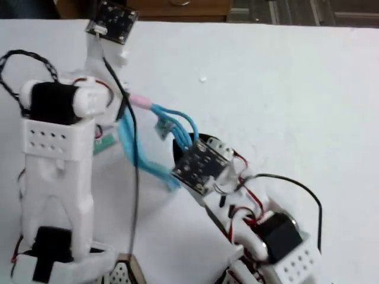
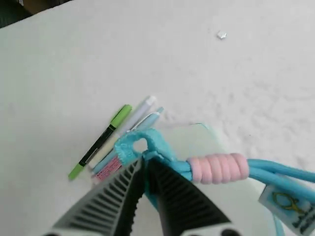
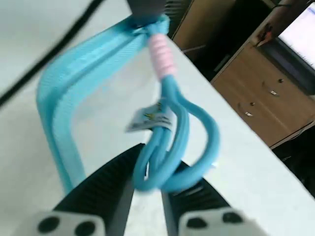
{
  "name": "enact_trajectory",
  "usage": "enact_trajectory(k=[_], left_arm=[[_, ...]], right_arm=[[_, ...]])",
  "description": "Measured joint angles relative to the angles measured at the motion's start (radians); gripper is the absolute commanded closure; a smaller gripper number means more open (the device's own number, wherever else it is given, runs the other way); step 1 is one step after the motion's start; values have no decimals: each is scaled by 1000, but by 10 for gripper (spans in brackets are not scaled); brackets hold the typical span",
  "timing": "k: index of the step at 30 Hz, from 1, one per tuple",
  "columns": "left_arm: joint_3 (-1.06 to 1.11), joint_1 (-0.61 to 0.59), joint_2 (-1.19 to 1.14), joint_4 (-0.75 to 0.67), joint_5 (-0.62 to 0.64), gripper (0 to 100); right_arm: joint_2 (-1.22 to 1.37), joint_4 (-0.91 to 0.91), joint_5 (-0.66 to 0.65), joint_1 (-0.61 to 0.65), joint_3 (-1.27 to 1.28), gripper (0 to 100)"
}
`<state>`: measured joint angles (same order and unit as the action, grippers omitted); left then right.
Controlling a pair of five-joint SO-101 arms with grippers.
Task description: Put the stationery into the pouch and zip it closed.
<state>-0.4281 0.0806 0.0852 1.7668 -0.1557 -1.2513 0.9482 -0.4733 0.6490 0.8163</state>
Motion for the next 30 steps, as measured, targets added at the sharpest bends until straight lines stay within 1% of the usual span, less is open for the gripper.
enact_trajectory(k=[2,10,11,13,15,16,18,21,26,30], left_arm=[[0,-2,0,0,0,978],[0,0,0,0,0,978],[0,0,0,0,0,978],[0,0,0,0,0,978],[0,0,0,0,0,978],[0,0,0,0,0,978],[0,0,0,0,0,978],[0,0,0,0,0,978],[0,0,0,0,0,978],[0,0,0,0,0,978]], right_arm=[[-17,0,0,-29,2,977],[-43,0,0,-31,3,967],[-43,0,0,-34,3,943],[-43,0,9,-37,3,858],[-43,0,55,-34,3,774],[-43,2,81,-34,3,752],[-43,2,115,-35,3,748],[-43,2,137,-18,3,770],[-43,3,140,68,3,780],[-43,51,141,74,3,780]])
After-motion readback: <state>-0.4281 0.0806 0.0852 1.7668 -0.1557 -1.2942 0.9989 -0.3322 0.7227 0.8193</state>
